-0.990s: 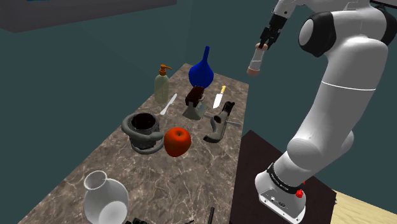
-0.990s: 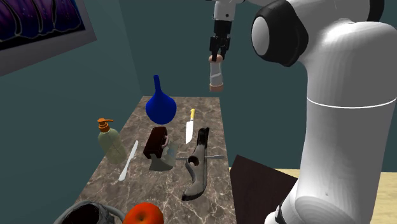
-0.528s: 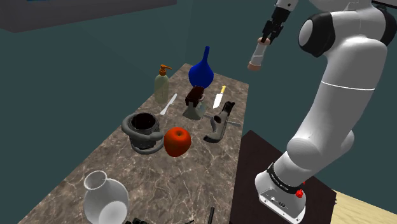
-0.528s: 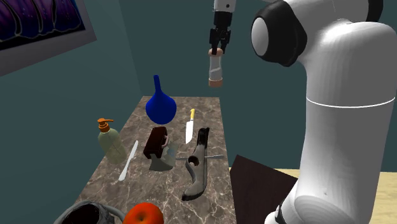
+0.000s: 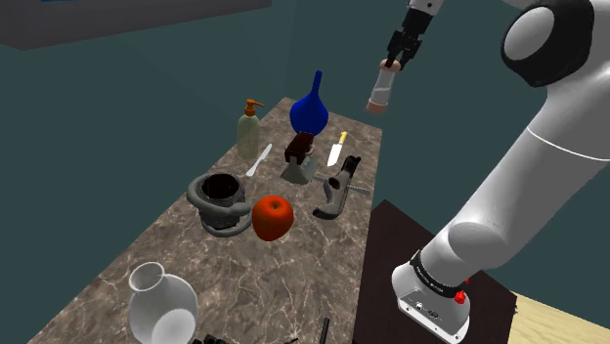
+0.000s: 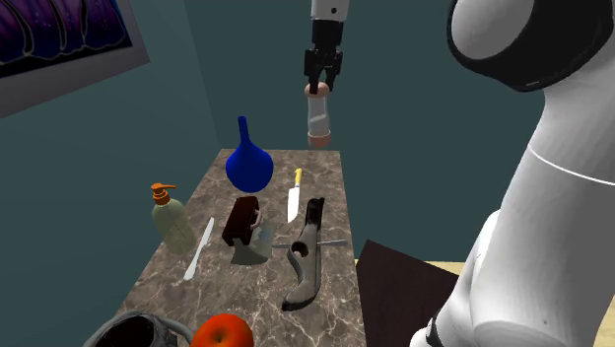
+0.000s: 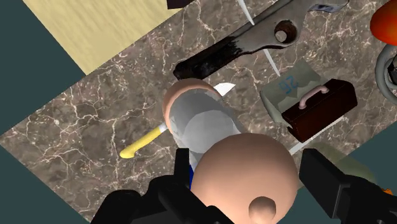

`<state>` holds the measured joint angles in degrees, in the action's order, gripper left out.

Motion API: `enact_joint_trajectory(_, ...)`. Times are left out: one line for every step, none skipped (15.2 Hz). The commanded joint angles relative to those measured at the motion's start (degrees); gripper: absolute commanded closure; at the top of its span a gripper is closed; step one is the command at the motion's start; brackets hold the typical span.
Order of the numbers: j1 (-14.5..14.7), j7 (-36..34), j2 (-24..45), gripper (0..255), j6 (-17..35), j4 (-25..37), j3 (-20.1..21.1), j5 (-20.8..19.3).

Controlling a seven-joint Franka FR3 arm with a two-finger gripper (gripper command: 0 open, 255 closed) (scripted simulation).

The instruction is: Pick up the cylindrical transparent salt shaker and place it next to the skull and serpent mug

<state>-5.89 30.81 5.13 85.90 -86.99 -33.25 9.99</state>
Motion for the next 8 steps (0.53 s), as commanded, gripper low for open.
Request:
enact_joint_trajectory(2.2, -3.6, -3.5, 255, 0.8, -3.2, 1.4, -1.7)
enact_joint_trajectory(3.1, -5.3, -5.0, 255, 1.4, -4.8, 2.2, -2.3)
enact_joint_trajectory(4.0, -6.9, -6.4, 255, 1.9, -6.3, 3.1, -2.9)
enact_joint_trajectory(4.8, -8.6, -7.7, 255, 2.4, -7.8, 3.9, -3.4)
enact_joint_trajectory(5.5, -10.2, -9.0, 255, 2.8, -9.1, 4.9, -3.8)
enact_joint_trajectory(6.2, -11.9, -10.2, 255, 3.3, -10.4, 5.7, -4.2)
enact_joint_trajectory(6.9, -13.5, -11.2, 255, 3.7, -11.5, 6.6, -4.5)
enact_joint_trajectory(7.5, -15.1, -12.2, 255, 4.0, -12.6, 7.6, -4.8)
